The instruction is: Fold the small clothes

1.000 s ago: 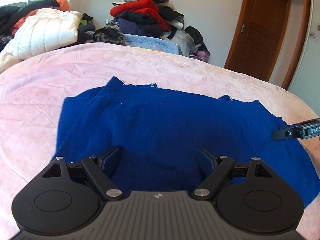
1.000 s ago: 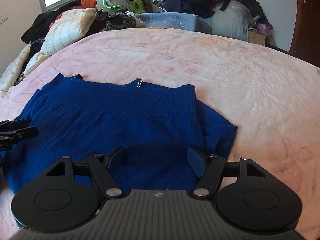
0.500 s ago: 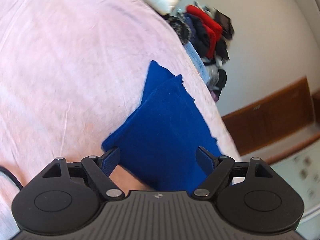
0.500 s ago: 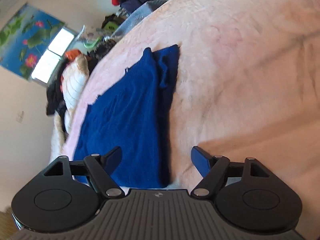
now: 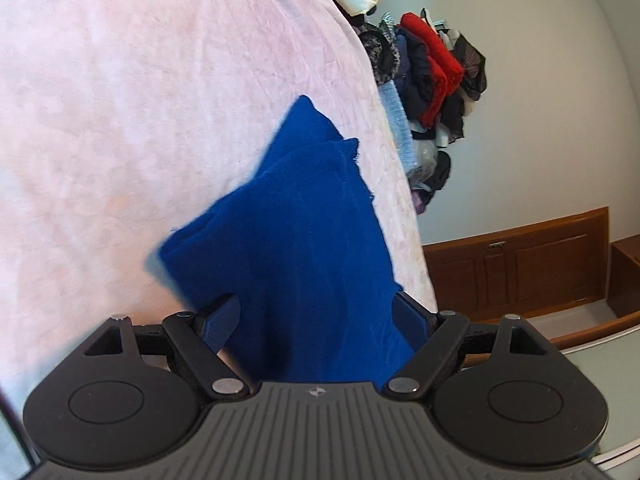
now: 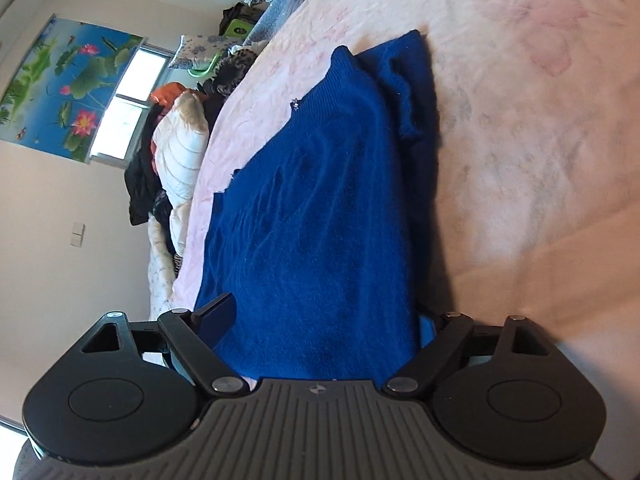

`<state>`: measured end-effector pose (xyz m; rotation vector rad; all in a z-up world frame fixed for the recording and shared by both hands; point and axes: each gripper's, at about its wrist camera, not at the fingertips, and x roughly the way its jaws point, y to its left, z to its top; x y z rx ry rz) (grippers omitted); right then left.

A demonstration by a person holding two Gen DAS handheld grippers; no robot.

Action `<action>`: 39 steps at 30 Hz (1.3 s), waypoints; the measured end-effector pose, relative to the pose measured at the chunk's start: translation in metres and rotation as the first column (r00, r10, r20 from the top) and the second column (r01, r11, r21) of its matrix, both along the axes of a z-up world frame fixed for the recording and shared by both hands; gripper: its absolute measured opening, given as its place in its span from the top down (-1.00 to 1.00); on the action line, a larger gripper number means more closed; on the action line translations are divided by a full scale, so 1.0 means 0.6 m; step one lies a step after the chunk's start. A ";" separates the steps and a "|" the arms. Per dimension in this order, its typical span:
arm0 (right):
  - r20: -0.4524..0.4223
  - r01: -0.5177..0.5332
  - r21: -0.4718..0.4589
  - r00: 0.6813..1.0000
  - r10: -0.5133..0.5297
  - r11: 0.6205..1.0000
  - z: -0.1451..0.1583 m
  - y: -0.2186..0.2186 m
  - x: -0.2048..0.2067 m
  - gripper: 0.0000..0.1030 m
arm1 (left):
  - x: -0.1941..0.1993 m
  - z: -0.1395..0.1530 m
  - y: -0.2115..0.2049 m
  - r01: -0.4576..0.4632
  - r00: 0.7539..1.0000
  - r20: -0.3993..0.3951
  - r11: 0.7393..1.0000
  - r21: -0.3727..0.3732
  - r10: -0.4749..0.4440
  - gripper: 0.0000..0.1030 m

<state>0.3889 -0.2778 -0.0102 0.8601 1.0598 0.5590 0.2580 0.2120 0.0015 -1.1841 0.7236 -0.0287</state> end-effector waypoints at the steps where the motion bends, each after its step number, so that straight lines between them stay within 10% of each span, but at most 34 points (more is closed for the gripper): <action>1: 0.000 0.006 -0.007 1.000 -0.006 1.000 -0.001 -0.008 -0.010 -0.69 | -0.015 0.000 0.004 -0.015 1.000 -0.009 1.000 0.000 0.015 -0.62; 15: -0.058 0.056 0.147 0.997 -0.048 0.988 -0.023 -0.022 -0.011 -0.67 | 0.024 -0.002 -0.012 -0.062 0.998 0.012 0.987 0.150 0.060 -0.59; 16: -0.056 0.063 0.140 0.997 -0.056 0.988 -0.025 -0.022 -0.013 -0.41 | 0.025 0.000 -0.015 -0.067 0.998 0.011 0.984 0.168 0.066 -0.56; 19: -0.072 0.058 0.074 0.996 -0.053 0.996 -0.039 -0.014 -0.016 0.68 | 0.031 -0.004 -0.020 -0.034 0.999 -0.021 0.977 0.208 0.039 0.50; 20: -0.067 0.064 0.057 0.996 -0.060 0.996 -0.042 -0.013 -0.018 0.73 | 0.031 -0.009 -0.018 -0.039 0.998 -0.032 0.978 0.206 0.047 0.71; 39: 0.102 0.076 0.054 0.991 -0.081 0.996 0.033 -0.034 -0.074 0.80 | -0.035 0.073 -0.001 0.012 0.995 0.096 0.978 0.209 -0.033 0.85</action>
